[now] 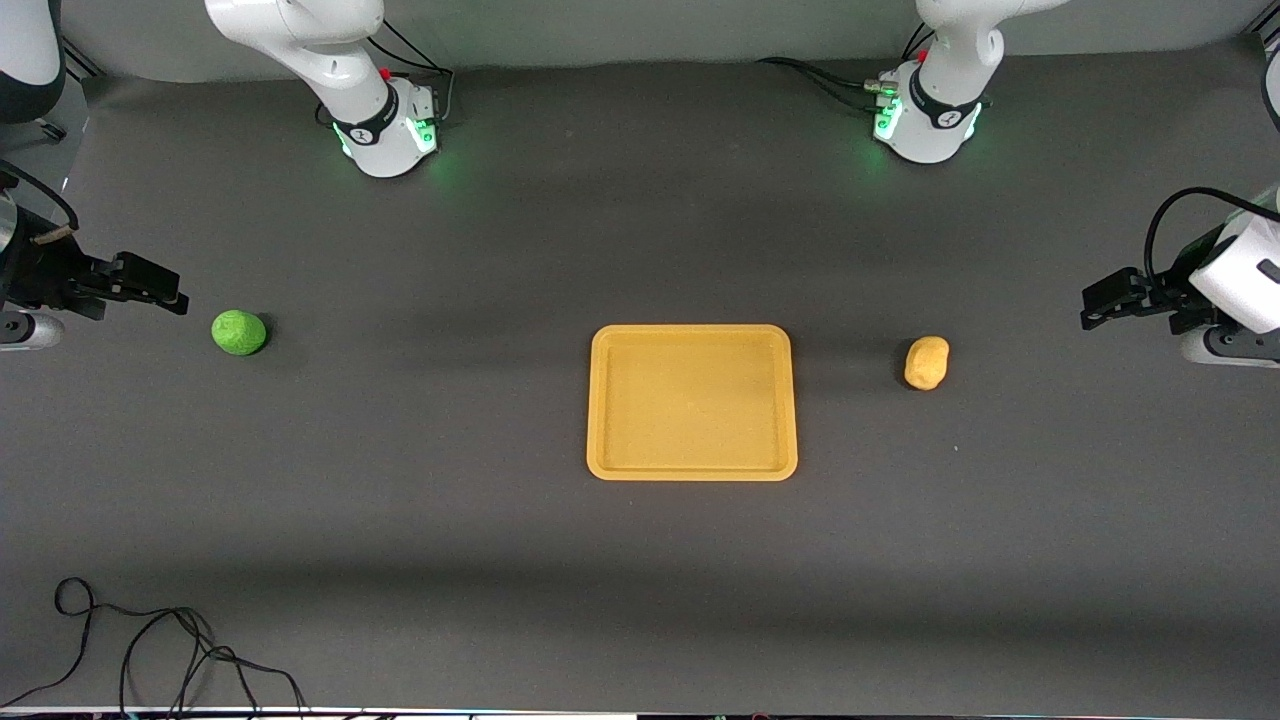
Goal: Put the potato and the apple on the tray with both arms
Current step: 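Reach the left gripper down to the yellow potato and grasp it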
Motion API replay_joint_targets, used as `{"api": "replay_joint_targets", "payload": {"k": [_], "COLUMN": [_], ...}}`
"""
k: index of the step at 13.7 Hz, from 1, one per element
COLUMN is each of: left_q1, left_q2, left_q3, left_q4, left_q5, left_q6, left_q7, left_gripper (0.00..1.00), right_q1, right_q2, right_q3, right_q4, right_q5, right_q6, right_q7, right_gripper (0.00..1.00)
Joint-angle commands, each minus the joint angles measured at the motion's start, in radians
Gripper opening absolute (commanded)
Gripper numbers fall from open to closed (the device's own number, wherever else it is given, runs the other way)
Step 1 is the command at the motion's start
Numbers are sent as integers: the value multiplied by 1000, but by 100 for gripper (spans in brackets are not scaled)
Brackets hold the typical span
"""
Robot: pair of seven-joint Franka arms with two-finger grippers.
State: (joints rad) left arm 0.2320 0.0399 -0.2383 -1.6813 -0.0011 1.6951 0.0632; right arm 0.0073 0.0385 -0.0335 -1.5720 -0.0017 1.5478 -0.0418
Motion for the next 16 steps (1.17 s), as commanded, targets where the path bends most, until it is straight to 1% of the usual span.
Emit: {"api": "replay_joint_targets", "payload": {"k": [1, 4, 5, 6, 7, 9, 11, 12, 13, 15, 16], "left_q1": [-5, -2, -6, -14, -35, -62, -72, -77, -80, -101, -94], "left_q2": [-25, -25, -22, -23, -25, -14, 11, 33, 78, 197, 208], "left_q3": [4, 4, 4, 1, 0, 0, 0, 0, 0, 0, 4], "left_q4": [-29, -32, -49, -96, -177, -324, -434, -461, -474, -520, -561], "left_q5": [4, 4, 4, 4, 4, 6, 6, 6, 6, 7, 12], "left_q6": [15, 31, 50, 108, 180, 283, 375, 406, 437, 523, 588], "left_q7": [-11, -11, -11, -13, -13, -5, 53, 69, 70, 63, 55], "left_gripper": [100, 100, 100, 100, 100, 99, 99, 99, 99, 98, 98], "right_q1": [5, 5, 5, 5, 5, 5, 5, 5, 5, 5, 5], "right_q2": [-5, -3, -2, 1, 3, 1, 1, 1, 1, 1, 1], "right_q3": [-5, -5, -3, -3, -3, -3, -3, -3, -3, -3, -3], "right_q4": [0, 0, 9, 18, 18, 16, 16, 16, 16, 16, 16], "right_q5": [20, 20, 20, 20, 20, 20, 20, 20, 20, 20, 20], "right_q6": [-11, -11, -9, -9, -9, -9, -9, -9, -9, -9, -9], "right_q7": [17, 17, 17, 13, 8, 3, 3, 3, 3, 3, 3], "right_gripper": [100, 100, 100, 100, 100, 100, 100, 100, 100, 100, 100]}}
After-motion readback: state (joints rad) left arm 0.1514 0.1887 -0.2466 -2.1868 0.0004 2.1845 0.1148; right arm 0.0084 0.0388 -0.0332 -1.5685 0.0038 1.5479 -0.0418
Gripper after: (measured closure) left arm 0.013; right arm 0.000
